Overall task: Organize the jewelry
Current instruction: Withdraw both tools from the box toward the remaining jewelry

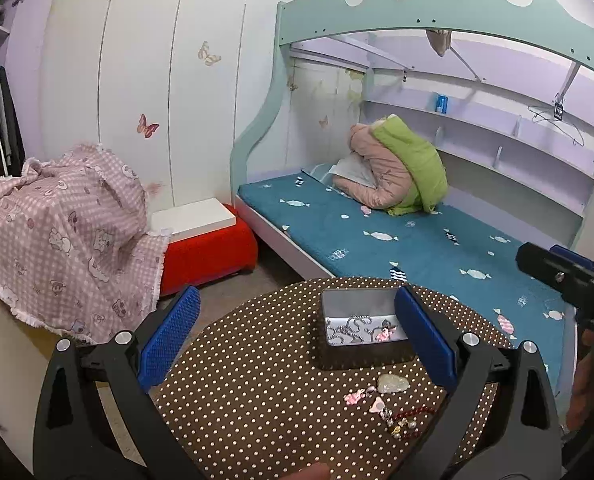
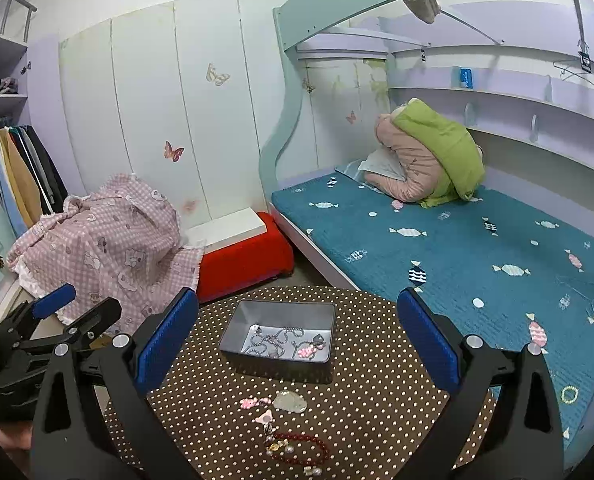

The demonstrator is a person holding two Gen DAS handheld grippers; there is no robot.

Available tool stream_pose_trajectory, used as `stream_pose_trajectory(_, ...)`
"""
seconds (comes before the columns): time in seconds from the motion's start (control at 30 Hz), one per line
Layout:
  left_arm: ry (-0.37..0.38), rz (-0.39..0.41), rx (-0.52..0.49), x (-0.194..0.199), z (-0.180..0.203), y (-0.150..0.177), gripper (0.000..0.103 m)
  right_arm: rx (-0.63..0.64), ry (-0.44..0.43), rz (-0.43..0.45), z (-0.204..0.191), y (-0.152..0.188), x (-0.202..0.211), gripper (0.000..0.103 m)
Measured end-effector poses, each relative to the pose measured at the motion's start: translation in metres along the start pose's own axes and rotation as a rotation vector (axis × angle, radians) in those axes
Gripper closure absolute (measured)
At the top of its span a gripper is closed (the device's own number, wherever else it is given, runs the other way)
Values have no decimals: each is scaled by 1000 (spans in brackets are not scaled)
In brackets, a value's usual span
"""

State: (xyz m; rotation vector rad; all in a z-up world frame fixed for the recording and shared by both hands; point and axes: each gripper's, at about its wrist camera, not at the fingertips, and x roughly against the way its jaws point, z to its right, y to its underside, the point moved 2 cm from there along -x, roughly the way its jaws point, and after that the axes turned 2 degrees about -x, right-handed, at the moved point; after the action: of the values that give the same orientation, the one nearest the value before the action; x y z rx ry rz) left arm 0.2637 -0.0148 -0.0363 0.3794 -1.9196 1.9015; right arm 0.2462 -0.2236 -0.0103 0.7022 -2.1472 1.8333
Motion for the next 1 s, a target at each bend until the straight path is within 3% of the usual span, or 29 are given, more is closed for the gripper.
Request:
stream_pose_trajectory(0.37,7,-35,-1,6,-3,29,5,-15,43,-38,16,23,8,7)
stream_pose_trajectory(1.0,24,-191,-55,-45,5,84,5,34,50,-290,18,92,-53,7)
